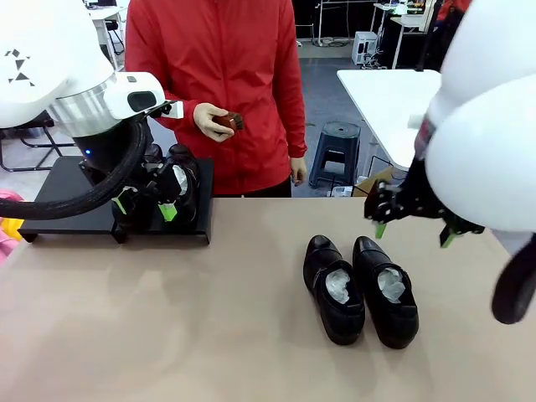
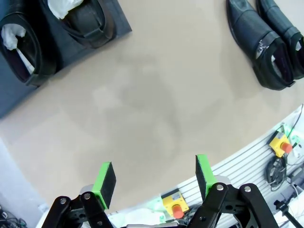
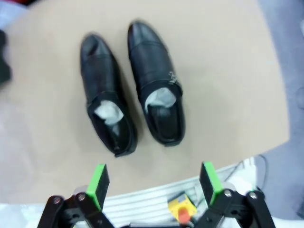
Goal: Organize the shoes by placing them on the stand.
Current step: Pick up one Shoe and place it in the middle of the table.
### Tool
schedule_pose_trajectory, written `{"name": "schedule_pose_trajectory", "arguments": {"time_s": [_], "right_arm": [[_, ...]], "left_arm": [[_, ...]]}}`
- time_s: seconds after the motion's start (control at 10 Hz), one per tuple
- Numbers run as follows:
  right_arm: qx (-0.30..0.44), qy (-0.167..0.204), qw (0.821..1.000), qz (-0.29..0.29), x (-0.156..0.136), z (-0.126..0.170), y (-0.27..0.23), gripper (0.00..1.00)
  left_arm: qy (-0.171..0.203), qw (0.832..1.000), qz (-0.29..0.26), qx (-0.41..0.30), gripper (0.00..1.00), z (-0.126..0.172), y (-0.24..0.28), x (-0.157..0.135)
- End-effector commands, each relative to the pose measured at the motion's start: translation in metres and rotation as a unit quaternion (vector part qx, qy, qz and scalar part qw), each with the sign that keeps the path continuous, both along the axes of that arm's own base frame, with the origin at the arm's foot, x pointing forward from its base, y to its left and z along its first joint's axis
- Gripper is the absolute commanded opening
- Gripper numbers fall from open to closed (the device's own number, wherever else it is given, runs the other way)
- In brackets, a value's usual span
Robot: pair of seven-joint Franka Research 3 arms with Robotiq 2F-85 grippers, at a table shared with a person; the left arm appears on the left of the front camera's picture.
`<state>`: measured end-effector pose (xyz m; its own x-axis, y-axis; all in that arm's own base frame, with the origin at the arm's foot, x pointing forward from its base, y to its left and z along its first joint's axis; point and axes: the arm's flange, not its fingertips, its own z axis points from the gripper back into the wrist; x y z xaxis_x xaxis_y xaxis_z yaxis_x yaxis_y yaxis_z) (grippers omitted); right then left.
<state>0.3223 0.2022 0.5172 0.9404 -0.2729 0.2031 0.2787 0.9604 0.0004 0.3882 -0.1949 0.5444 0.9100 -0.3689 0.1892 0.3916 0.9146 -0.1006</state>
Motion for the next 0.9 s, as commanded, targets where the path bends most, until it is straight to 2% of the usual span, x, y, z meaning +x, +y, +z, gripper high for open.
{"name": "schedule_pose_trajectory", "arguments": {"time_s": [0.0, 0.2, 0.3, 0.5, 0.6, 0.8], "right_arm": [[0.008, 0.082, 0.996, 0.029, 0.018, -0.014, 0.007, 1.00], [-0.001, 0.112, 0.992, 0.065, 0.030, -0.035, 0.010, 1.00], [-0.006, 0.107, 0.991, 0.084, 0.034, -0.040, 0.008, 1.00], [-0.009, 0.094, 0.989, 0.110, 0.038, -0.045, 0.005, 0.60], [-0.007, 0.099, 0.989, 0.108, 0.040, -0.046, 0.004, 0.49], [-0.009, 0.107, 0.985, 0.132, 0.046, -0.053, 0.000, 0.49]], "left_arm": [[-0.004, 1.000, -0.001, -0.009, 0.87, -0.003, 0.003, -0.002], [-0.004, 1.000, -0.001, -0.009, 0.87, -0.003, 0.003, -0.002], [-0.004, 1.000, -0.001, -0.009, 0.87, -0.003, 0.003, -0.002], [-0.004, 1.000, -0.001, -0.009, 0.87, -0.003, 0.003, -0.002], [-0.004, 1.000, -0.001, -0.009, 0.87, -0.003, 0.003, -0.002], [-0.004, 1.000, -0.001, -0.009, 0.87, -0.003, 0.003, -0.002]]}}
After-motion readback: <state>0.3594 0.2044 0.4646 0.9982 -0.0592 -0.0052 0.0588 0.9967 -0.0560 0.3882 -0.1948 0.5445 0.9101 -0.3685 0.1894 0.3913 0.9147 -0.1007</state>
